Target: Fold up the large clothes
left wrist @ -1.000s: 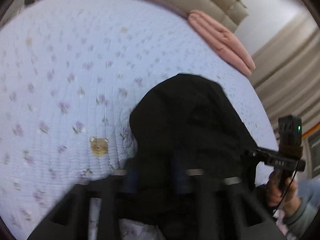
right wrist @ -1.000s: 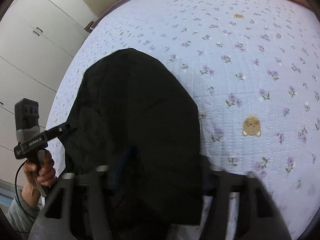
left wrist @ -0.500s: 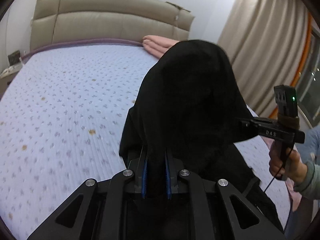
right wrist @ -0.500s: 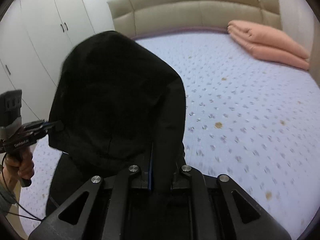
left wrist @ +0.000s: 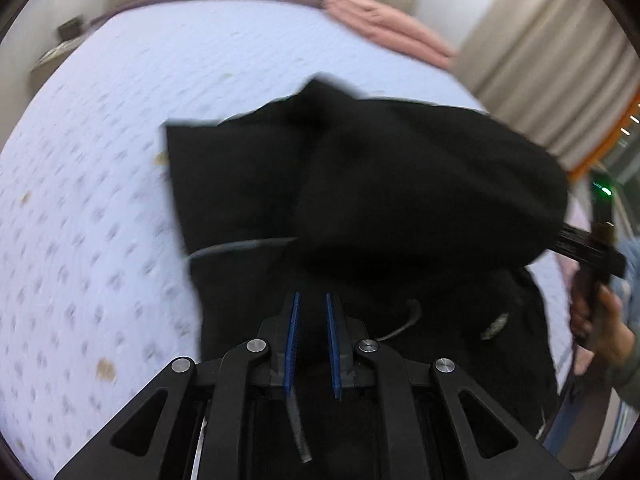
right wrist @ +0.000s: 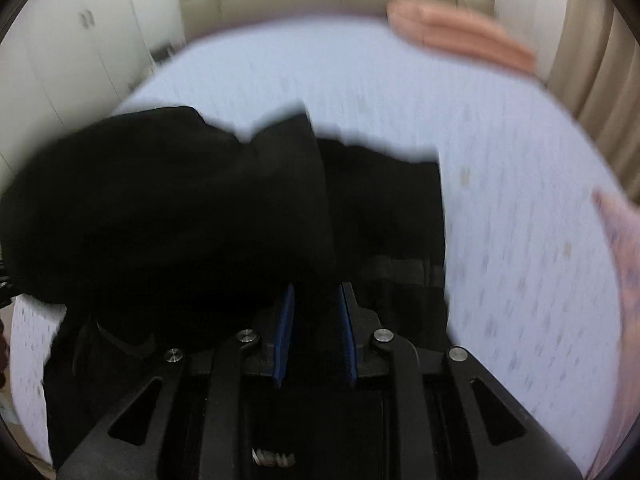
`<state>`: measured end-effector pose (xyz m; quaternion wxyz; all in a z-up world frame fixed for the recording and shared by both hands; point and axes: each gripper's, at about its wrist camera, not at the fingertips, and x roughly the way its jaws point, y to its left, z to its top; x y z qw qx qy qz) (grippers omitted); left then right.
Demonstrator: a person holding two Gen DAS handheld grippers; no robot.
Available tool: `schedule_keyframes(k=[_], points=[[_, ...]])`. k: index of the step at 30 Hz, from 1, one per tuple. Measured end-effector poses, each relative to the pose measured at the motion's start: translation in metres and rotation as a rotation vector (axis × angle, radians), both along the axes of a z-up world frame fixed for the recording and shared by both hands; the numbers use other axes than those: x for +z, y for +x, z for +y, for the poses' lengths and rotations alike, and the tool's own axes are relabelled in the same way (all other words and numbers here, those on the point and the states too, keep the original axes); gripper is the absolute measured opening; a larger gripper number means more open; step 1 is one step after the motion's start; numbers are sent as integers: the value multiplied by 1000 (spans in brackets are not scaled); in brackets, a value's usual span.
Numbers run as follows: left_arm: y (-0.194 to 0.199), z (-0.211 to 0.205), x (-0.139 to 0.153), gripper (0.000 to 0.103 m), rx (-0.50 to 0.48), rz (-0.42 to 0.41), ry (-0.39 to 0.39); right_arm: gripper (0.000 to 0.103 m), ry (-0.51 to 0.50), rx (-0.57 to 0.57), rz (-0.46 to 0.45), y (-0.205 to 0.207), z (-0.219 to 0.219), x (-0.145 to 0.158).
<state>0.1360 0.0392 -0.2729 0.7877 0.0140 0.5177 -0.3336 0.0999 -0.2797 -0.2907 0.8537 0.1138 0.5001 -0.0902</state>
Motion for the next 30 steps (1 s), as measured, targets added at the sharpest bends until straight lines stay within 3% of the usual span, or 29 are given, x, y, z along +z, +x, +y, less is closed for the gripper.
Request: schedule_keyframes(k=[5, 7, 9, 11, 13, 17, 19, 22, 24, 26, 30], points=[[23, -10, 55, 13, 21, -123, -77, 34, 13, -8, -62, 13, -12, 31], [36, -28, 77, 13, 6, -158, -113, 53, 8, -15, -111, 26, -13, 52], [49, -49, 95, 14, -2, -174, -136, 61, 27, -4, -158, 36, -11, 70], [56, -74, 106, 15, -9, -175, -156, 63, 75, 25, -190, 49, -3, 83], [58, -93, 107, 15, -14, -170, -129, 63, 135, 60, -212, 64, 3, 88], [54, -120, 78, 15, -74, -53, -114, 63, 220, 137, -94, 88, 31, 59], [35, -123, 46, 15, -89, 8, -43, 63, 228, 165, -20, 80, 42, 33], [8, -112, -17, 15, -26, 120, 25, 63, 205, 195, 114, 59, 59, -19], [-5, -100, -44, 15, 28, 175, -17, 63, 208, 186, 190, 44, 65, -55], [-10, -91, -54, 15, 84, 166, -76, 63, 191, 185, 155, 29, 71, -70], [-4, -94, -57, 15, 160, 170, -111, 68, 193, 131, 112, 26, 75, -76]])
